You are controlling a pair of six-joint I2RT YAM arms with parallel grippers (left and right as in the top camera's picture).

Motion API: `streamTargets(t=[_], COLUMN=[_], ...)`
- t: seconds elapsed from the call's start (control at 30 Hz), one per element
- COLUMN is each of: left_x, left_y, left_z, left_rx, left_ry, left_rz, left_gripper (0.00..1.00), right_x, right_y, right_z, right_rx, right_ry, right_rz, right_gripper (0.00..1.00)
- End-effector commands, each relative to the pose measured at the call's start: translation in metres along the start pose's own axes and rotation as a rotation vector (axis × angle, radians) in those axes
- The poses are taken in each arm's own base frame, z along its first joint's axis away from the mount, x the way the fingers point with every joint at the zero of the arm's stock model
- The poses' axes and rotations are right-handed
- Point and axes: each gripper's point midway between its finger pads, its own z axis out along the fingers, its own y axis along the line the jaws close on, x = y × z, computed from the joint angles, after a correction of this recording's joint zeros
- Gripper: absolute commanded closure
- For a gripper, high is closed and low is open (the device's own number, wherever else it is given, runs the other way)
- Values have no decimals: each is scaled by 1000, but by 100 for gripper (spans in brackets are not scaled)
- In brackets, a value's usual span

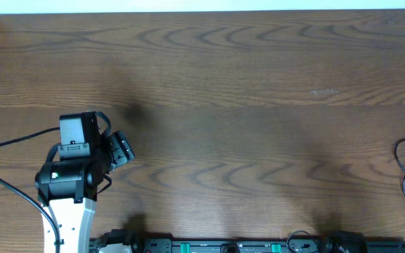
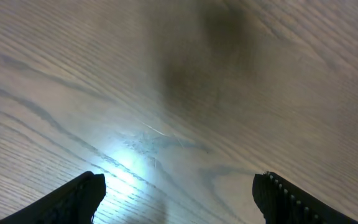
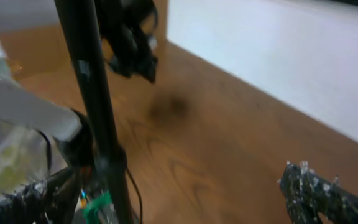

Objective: Untangle cables

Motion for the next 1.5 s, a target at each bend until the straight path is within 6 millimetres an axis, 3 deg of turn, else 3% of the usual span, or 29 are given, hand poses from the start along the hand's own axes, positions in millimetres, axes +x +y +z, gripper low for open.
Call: streamTargets(t=[0.0, 0.13, 0.5, 0.7, 0.77, 0.8, 0.9, 1.0, 1.13, 1.27, 1.47], left_x=[-5, -9, -15, -16, -16, -16, -15, -15, -15, -16, -16], left_y=[2, 1, -2, -2, -2, -2, -2, -2, -2, -2, -2], left_z=[-4, -4, -4, -4, -4, -4, -4, -4, -4, -4, -4], left_rx=[-8, -3, 6, 8, 8, 7, 7, 7, 7, 7, 9], left_ry=[-21, -36, -61, -67, -66, -64, -64, -63, -64, -64, -67], left_rz=[15, 14, 16, 21, 24, 24, 24, 25, 25, 25, 27], left_gripper=[19, 19, 18, 19, 19, 19, 19, 19, 18, 18, 18], right_x=[24, 42, 122, 150, 170, 189, 211, 199, 181, 166, 156], right_y=[-13, -23, -24, -35, -45, -50, -49, -48, -75, -114, -172], right_z=[-16, -25, 0, 36, 52, 63, 87, 112, 135, 143, 143], right_rx=[153, 229, 195, 88, 73, 60, -39, -215, -209, -32, 260], right_ry=[49, 64, 149, 207, 262, 315, 352, 242, 96, 8, -60], right_rz=[-31, 44, 165, 309, 405, 496, 661, 656, 489, 275, 162], right_gripper=[1, 1, 1, 1, 1, 1, 1, 1, 1, 1, 1])
